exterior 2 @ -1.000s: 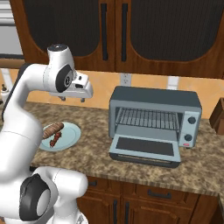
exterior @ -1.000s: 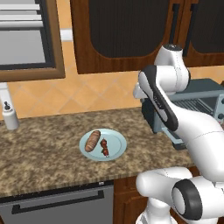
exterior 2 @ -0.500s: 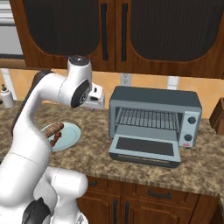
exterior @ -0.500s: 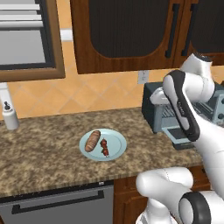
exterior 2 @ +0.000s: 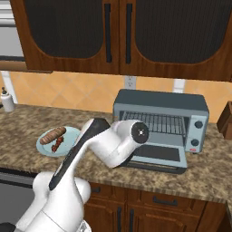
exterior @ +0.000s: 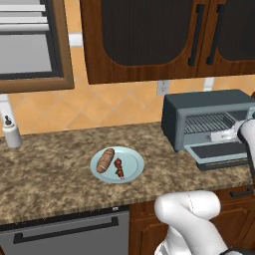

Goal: Pick up the kebab skewer and baguette bread, and place them inside the toaster oven. Close the toaster oven door and start by setting the timer.

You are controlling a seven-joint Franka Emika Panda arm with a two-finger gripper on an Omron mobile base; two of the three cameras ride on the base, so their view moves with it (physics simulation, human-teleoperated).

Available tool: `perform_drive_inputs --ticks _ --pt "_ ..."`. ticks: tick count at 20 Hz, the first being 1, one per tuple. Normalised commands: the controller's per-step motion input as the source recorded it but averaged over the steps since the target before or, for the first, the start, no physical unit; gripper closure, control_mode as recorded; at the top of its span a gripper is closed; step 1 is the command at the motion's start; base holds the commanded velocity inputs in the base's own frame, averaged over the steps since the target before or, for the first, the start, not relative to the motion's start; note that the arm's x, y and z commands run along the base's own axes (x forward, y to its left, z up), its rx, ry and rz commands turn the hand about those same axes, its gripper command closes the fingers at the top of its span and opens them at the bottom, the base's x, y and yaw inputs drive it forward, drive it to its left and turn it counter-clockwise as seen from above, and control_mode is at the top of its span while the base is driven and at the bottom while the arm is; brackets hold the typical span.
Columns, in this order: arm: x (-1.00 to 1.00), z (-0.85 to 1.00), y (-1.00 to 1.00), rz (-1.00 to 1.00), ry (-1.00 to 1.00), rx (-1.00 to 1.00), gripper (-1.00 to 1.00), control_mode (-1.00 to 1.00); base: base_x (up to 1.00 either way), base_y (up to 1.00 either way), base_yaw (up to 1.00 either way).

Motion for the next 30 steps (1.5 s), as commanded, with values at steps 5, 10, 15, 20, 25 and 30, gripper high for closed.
perform_drive_inputs --ticks 5,10,15,20,25,30 --pt "0.17 -0.23 -0.86 0.06 -0.06 0.06 -1.00 -1.00 0.00 0.00 0.00" --pt "0.55 -0.13 -0.53 0.01 -0.06 0.00 -1.00 -1.00 0.00 0.00 0.00" --pt "0.09 0.00 -0.05 0.00 -0.22 0.00 -1.00 -1.00 0.00 0.00 0.00" --pt "0.45 -0.02 0.00 0.00 -0.07 0.00 -1.00 -1.00 0.00 0.00 0.00" --pt "0.51 -0.03 -0.02 -0.01 0.00 0.00 -1.00 -1.00 0.00 0.00 0.00" --pt "0.45 -0.15 -0.18 0.00 0.00 0.00 -1.00 -1.00 0.00 0.00 0.00"
